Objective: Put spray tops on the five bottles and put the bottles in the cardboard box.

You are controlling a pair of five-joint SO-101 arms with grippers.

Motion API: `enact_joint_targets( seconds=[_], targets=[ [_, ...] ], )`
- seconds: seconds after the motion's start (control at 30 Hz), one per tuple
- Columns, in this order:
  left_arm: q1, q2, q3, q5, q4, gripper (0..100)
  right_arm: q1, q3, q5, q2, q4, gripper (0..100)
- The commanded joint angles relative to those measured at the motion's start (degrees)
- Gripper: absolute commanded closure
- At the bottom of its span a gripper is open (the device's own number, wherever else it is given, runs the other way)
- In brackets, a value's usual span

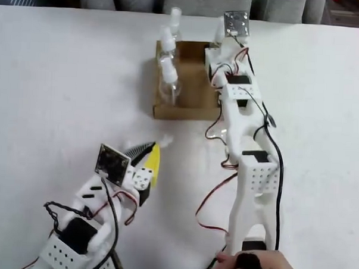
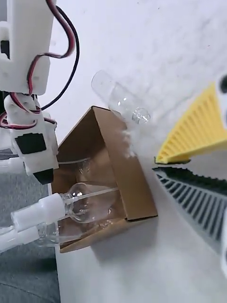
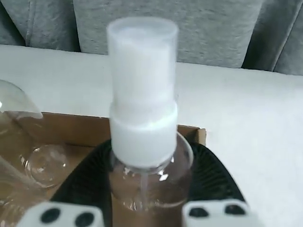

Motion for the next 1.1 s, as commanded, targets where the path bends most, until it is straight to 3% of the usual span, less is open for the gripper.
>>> enact_joint_targets(
  seconds=[0.0, 0.53, 0.73, 1.07],
  targets=[
    [-0.57, -0.31, 0.00, -0.53, 0.00, 98, -0.57, -3.52, 0.88, -3.74, 0.13, 98.4],
    [-0.48, -0.31, 0.00, -0.53, 0.00, 98, -1.19, -3.52, 0.35, -2.59, -5.76, 98.4],
    [-0.48, -0.31, 0.00, -0.53, 0.00, 98, -1.01, -11.25, 0.70, 5.49, -6.90, 98.4],
    [-0.48, -0.31, 0.00, -0.53, 0.00, 98, -1.01, -28.84, 0.26, 14.90, 7.78, 98.4]
  ],
)
